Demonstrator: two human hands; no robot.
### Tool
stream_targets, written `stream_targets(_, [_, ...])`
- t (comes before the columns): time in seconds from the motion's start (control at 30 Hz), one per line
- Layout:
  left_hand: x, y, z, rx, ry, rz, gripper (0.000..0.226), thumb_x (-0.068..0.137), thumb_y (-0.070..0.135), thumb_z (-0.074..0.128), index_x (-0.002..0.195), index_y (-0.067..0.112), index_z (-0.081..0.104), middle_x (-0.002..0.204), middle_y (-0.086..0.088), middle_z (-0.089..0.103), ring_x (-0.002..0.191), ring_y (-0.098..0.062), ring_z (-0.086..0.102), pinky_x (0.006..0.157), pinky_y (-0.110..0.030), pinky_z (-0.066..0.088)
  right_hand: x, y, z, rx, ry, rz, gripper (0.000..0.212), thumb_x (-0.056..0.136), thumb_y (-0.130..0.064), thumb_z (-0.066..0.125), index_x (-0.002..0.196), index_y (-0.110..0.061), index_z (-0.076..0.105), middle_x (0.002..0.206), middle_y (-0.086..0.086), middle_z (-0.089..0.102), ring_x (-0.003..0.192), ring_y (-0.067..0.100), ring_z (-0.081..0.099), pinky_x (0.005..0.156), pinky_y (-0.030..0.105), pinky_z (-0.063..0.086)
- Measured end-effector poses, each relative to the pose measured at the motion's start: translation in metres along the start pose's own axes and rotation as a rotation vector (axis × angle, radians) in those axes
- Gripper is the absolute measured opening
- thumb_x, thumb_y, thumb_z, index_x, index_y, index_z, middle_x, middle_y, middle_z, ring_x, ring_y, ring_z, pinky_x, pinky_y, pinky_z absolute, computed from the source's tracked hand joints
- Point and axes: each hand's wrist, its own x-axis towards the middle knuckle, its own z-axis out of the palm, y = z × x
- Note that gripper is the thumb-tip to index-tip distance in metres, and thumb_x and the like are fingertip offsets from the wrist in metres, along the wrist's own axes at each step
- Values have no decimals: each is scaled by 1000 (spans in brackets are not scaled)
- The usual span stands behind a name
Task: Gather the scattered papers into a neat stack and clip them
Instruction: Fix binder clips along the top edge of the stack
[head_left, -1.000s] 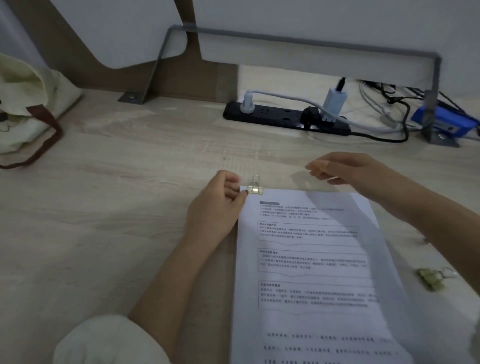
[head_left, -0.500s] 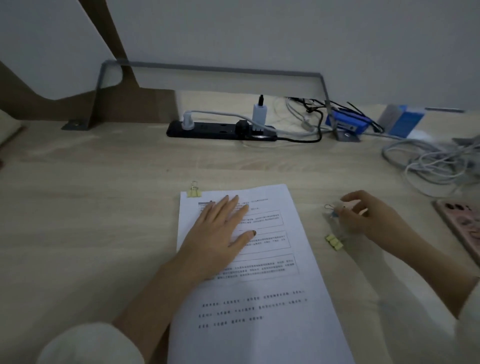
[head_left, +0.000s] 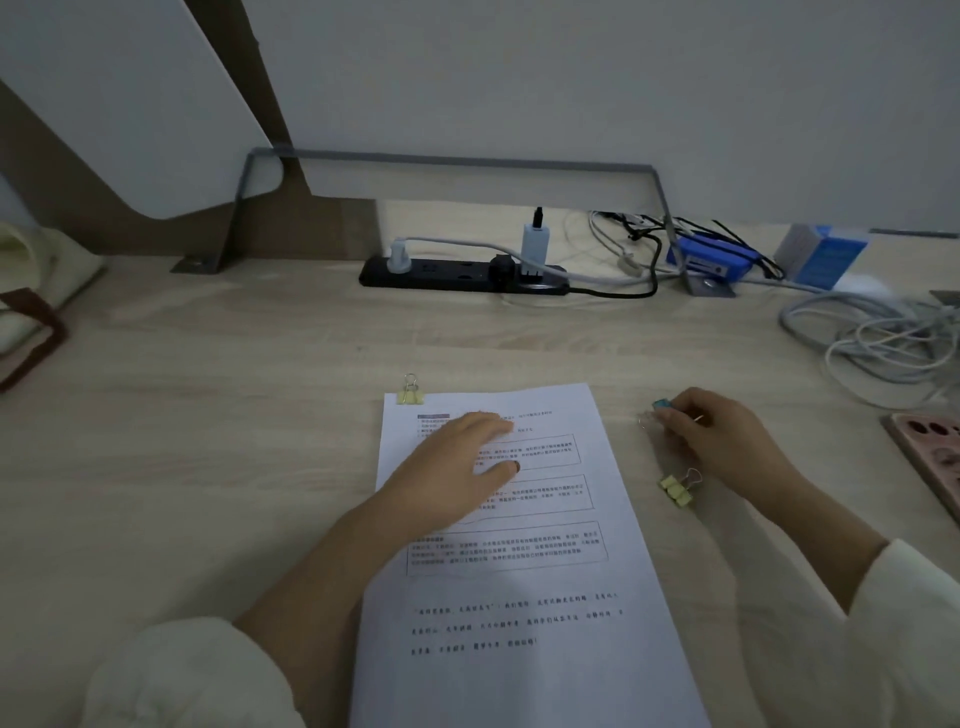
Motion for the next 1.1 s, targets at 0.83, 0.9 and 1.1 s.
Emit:
stream_targets(0.83, [0,25,-11,-503,133,49,38,86,16,63,114,27,41,94,11,63,90,0,59,72,-21,53,-32,-85,37,324,-407,-65,22,88,-33,57,94,-16,71,86,1,70,73,8,65,66,18,55])
stream_targets(0.9, [4,22,-14,-533,108,35,41,84,16,65,114,25,38,90,11,65,81,2,59,70,-17,50,-27,-86,37,293,-437,-80,21,86,-34,59,92,-18,72,85,0,71,74,6,65,66,17,54])
stream_targets(1.1, [15,15,-29,-392,61,27,41,82,23,67,111,27,38,96,12,65,91,0,60,83,-22,49,-3,-90,38,197,-453,-166,15,84,-29,62,90,-19,71,84,-2,73,72,2,66,65,10,52])
